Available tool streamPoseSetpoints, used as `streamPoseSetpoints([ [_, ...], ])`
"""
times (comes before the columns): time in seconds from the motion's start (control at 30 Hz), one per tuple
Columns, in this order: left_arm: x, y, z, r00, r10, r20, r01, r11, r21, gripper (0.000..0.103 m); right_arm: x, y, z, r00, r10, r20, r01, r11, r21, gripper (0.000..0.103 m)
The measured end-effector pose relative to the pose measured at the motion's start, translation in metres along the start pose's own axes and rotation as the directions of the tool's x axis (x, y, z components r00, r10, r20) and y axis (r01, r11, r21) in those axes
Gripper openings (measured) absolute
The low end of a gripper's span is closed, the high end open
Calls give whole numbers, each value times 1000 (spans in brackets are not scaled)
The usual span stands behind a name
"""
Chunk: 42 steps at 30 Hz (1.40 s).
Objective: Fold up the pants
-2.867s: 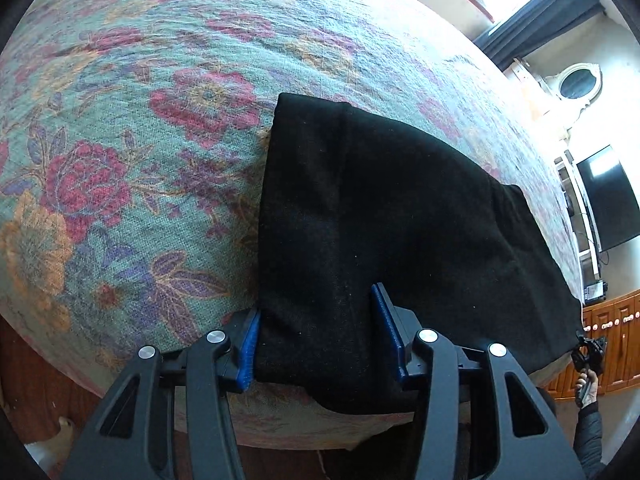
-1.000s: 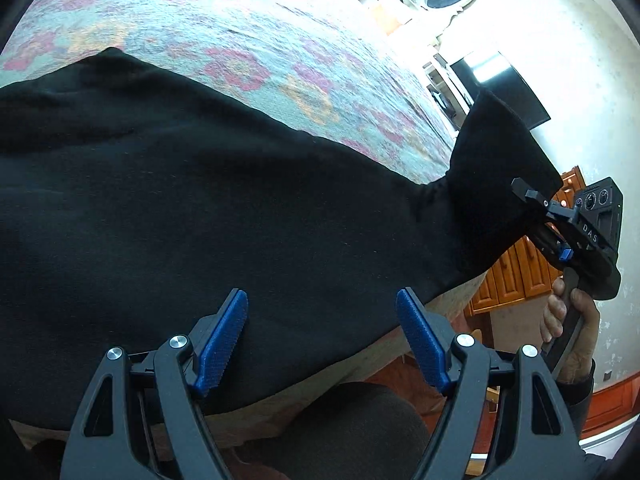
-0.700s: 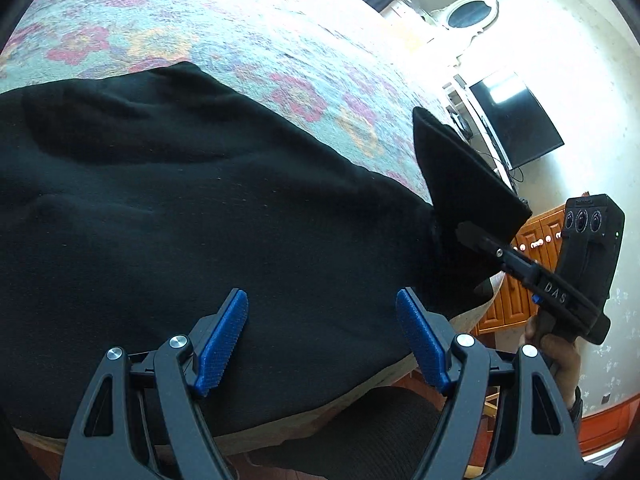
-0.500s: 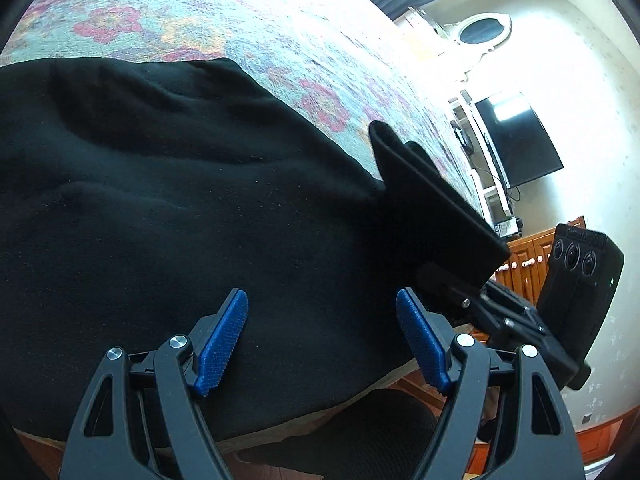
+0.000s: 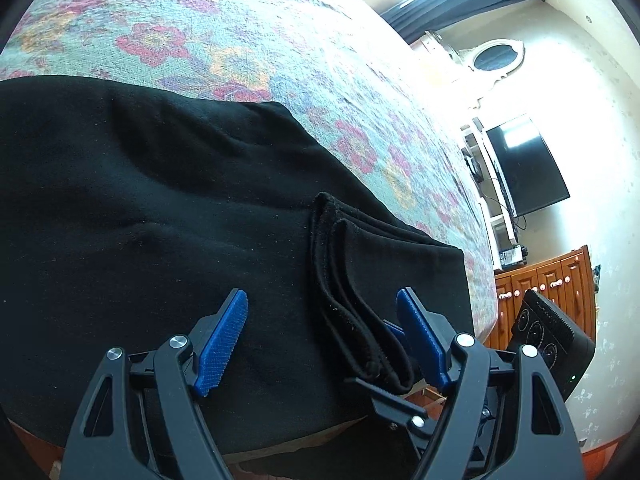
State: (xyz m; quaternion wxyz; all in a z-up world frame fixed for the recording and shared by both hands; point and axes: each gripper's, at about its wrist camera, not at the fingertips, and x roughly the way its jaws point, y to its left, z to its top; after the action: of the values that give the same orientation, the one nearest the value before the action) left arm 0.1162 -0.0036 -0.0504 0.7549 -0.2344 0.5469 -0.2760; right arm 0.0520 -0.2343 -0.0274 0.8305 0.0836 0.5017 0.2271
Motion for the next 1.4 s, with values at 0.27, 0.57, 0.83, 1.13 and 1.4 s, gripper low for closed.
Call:
streamPoseSetpoints([
  [0.27, 2, -19, 4, 991, -120, -59, 121, 993, 8, 76, -43, -47, -14, 980, 171, 106, -192, 951, 243, 78],
  [0.57, 19, -6, 1, 961, -235, -146, 227, 971, -71, 76, -60, -81, -28, 972, 175, 159, -222, 906, 362, 78],
  [0.83, 20, -13, 6, 947, -269, -175, 259, 963, -81, 76, -56, -81, -32, 974, 171, 149, -215, 907, 363, 78],
  [1.13, 49, -18, 8, 960, -117, -253, 120, 993, -3, 33, -54, -84, -35, 972, 177, 155, -223, 900, 375, 78],
  [1.4, 42, -14, 13, 973, -126, -192, 132, 991, 19, 7, -54, -87, -37, 967, 192, 170, -244, 889, 386, 78],
])
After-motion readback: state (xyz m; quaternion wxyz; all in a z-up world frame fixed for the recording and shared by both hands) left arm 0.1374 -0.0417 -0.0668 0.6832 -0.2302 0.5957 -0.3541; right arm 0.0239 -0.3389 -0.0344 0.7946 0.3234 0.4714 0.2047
